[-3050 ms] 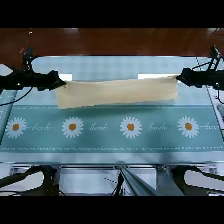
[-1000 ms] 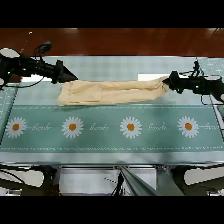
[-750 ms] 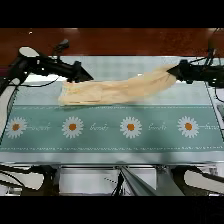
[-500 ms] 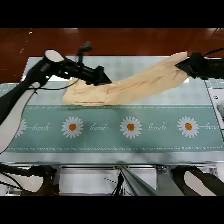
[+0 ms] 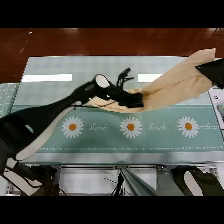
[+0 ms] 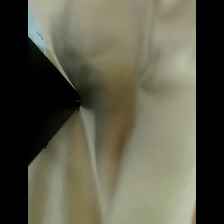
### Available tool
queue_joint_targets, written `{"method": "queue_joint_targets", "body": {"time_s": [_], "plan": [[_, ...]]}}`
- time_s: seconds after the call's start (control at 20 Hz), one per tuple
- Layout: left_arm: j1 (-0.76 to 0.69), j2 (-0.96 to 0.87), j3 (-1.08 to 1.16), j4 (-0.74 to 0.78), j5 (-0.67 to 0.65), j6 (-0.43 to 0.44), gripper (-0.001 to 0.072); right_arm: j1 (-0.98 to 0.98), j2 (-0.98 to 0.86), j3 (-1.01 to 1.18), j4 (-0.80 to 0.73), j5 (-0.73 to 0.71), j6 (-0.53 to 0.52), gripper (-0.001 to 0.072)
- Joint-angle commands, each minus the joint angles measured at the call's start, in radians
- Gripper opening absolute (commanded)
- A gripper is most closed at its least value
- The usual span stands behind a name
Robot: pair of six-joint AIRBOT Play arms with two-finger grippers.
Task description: Fold the shirts.
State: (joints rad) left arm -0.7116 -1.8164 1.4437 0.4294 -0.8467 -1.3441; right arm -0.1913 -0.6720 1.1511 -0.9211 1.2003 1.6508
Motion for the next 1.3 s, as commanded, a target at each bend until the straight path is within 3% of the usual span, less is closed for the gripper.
{"method": "queue_joint_targets", "body": {"time_s": [0.0, 0.2, 0.4, 0.5, 0.6, 0.8, 1.0, 1.25], "plan": [[-0.134, -0.062, 0.001, -0.187, 0.221, -0.022, 0.0032, 0.001, 0.073, 0.001, -0.010, 0.053, 0.092, 0.0028], [-0.162, -0.090, 0.001, -0.245, 0.268, 0.018, 0.0031, 0.001, 0.113, 0.001, -0.084, 0.096, 0.133, 0.0028], [0.002, -0.001, 0.001, -0.220, 0.254, 0.074, 0.0031, 0.001, 0.097, 0.001, -0.249, 0.139, 0.126, 0.0028], [0.121, 0.098, 0.001, -0.147, 0.233, 0.096, 0.0031, 0.002, 0.047, 0.001, -0.345, 0.140, 0.034, 0.0028], [0.246, 0.212, 0.001, -0.043, 0.187, 0.106, 0.0031, 0.002, -0.042, 0.001, -0.341, 0.126, -0.044, 0.0028], [0.475, 0.425, 0.000, 0.135, 0.032, 0.105, 0.0031, 0.056, -0.219, 0.001, -0.049, -0.113, -0.119, 0.0028], [0.653, 0.572, 0.000, 0.235, -0.096, 0.106, 0.0031, 0.304, -0.369, 0.001, -0.082, -0.304, -0.071, 0.0028], [0.791, 0.629, 0.000, 0.267, -0.293, 0.101, 0.0031, 0.533, -0.610, 0.001, -0.032, -0.505, -0.017, 0.0028]]}}
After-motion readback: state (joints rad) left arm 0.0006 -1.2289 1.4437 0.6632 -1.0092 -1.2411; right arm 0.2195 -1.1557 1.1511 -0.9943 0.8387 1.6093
